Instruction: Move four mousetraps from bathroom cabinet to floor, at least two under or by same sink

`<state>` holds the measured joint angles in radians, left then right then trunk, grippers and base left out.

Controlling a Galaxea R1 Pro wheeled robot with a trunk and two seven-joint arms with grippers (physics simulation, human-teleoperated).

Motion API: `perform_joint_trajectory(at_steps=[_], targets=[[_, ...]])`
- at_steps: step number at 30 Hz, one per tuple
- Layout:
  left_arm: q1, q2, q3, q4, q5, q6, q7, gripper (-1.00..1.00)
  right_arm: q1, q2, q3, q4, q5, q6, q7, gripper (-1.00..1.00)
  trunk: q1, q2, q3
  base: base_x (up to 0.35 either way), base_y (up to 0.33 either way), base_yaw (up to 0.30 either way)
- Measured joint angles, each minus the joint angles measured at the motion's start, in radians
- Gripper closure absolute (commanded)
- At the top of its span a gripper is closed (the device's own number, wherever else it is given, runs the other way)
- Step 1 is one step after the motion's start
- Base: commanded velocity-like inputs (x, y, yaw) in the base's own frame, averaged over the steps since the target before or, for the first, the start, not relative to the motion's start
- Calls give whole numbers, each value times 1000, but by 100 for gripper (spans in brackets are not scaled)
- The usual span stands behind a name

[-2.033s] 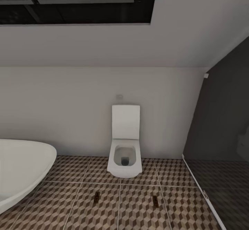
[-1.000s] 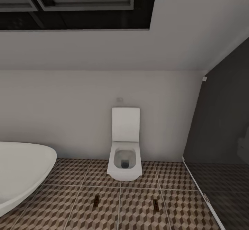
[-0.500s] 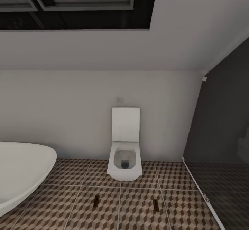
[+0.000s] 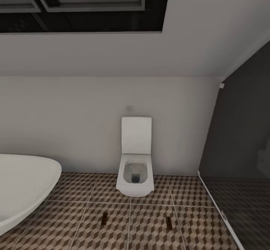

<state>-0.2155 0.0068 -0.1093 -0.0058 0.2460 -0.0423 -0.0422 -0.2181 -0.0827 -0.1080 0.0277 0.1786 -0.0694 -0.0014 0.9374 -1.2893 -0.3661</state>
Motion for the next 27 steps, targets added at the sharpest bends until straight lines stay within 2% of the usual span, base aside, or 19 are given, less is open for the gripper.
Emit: perform_joint_trajectory(at_steps=[27], targets=[[0,1,2,0,2,0,0,-100,0,-1,0,0,2,0,0,-100,0,0,0,0,0,0]])
